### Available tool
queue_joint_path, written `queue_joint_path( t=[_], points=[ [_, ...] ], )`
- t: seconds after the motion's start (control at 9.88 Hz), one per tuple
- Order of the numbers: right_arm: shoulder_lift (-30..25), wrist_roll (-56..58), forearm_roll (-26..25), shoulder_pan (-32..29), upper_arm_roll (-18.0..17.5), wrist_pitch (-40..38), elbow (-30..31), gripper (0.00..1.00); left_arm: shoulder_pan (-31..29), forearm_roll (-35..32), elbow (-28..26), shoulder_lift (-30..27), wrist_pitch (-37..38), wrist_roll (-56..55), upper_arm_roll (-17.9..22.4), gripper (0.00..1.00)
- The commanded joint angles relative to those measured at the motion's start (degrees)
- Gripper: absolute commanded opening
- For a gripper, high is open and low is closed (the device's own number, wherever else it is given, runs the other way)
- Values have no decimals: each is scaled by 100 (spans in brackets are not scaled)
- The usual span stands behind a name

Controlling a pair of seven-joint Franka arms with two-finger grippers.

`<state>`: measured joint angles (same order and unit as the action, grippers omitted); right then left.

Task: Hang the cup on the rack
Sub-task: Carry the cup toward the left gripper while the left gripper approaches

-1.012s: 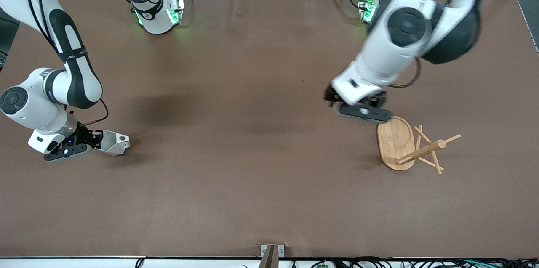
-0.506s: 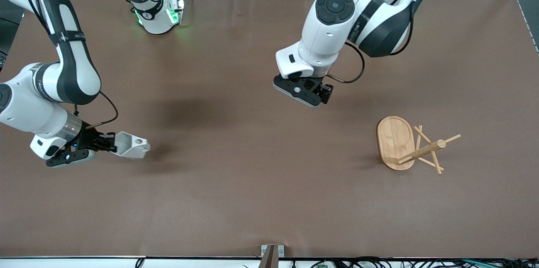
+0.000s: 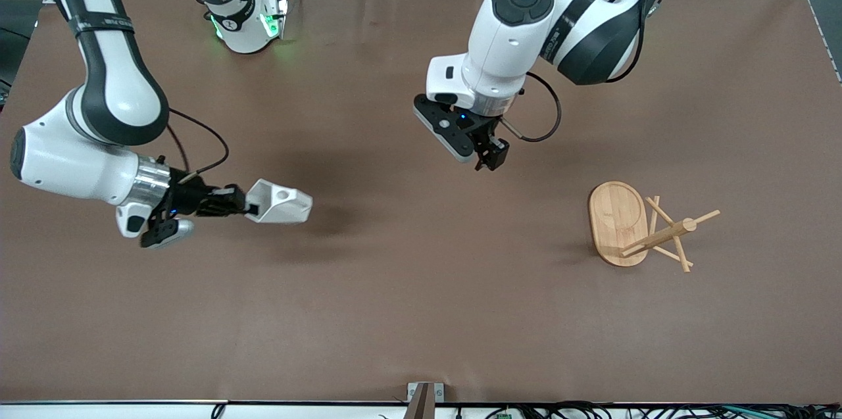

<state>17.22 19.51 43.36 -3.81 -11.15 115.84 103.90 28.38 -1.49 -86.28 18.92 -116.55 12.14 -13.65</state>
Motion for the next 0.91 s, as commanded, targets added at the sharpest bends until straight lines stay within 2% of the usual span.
queue_joint_path(
  t=[0.0,0.2,0.51,0.61,0.81],
  points=[
    [-70,-9,916,-41,-211,-516,-63,0,-8,-27,-21,85,-550,385,-32,99],
    [-18,9,1506,107,-220,-912,-107,0,1,-27,-21,103,-929,482,-173,100],
    [219,-9,2884,643,-203,-914,-186,0,-8,410,-38,103,-1080,579,-349,100],
    [324,-17,3176,775,-203,-897,-230,0,-8,456,-56,103,-1080,640,-418,100],
    [474,-61,3433,934,-203,-897,-327,0,-8,509,-100,103,-1080,667,-524,100]
  ],
)
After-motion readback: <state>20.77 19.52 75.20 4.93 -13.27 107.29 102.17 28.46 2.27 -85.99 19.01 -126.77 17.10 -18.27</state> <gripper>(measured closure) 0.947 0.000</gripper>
